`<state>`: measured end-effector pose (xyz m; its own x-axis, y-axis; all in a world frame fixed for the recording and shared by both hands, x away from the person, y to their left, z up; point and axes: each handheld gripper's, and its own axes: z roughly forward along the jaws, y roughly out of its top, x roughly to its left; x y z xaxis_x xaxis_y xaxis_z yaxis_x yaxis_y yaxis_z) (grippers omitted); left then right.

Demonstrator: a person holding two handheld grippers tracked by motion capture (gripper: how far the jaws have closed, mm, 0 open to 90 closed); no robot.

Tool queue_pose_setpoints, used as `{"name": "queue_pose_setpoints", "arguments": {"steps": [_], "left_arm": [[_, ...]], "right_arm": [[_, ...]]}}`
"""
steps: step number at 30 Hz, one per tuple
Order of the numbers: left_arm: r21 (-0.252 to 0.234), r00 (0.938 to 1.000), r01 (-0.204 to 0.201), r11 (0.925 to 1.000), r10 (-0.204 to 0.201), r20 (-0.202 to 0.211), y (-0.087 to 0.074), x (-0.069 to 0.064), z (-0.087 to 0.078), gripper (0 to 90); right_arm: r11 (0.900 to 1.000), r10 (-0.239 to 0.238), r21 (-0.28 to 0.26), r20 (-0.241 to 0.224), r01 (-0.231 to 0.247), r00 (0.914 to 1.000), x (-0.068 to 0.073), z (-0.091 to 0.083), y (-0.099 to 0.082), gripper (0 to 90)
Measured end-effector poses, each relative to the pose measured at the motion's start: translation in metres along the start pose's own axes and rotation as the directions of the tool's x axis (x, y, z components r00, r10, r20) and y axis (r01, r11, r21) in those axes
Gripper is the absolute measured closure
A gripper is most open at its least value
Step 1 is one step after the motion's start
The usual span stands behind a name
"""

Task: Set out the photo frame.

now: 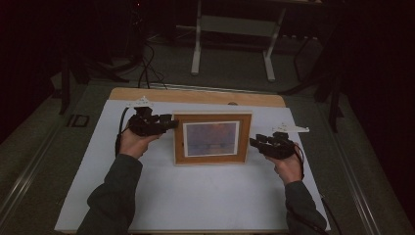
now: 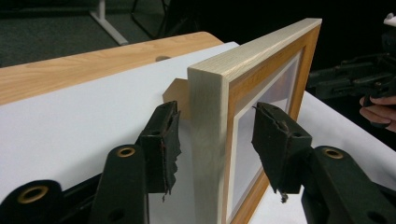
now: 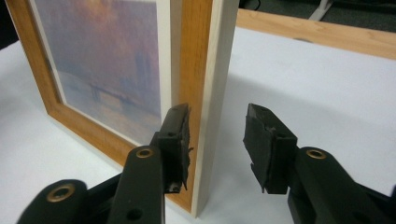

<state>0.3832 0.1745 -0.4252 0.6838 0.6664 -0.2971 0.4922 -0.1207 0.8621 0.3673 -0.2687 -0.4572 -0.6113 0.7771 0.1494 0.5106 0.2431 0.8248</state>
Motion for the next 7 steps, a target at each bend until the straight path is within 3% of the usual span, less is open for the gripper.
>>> {"name": "queue_pose_setpoints", "arguments": {"steps": [7], "left_arm": [[-0.002, 0.9972, 0.010, 0.9999, -0.010, -0.074, -0.011, -0.006, -0.018, 44.0]], "right_arm": [[0.9999, 0.014, 0.011, 0.003, -0.014, 0.9999, 0.001, -0.004, -0.008, 53.5]]}}
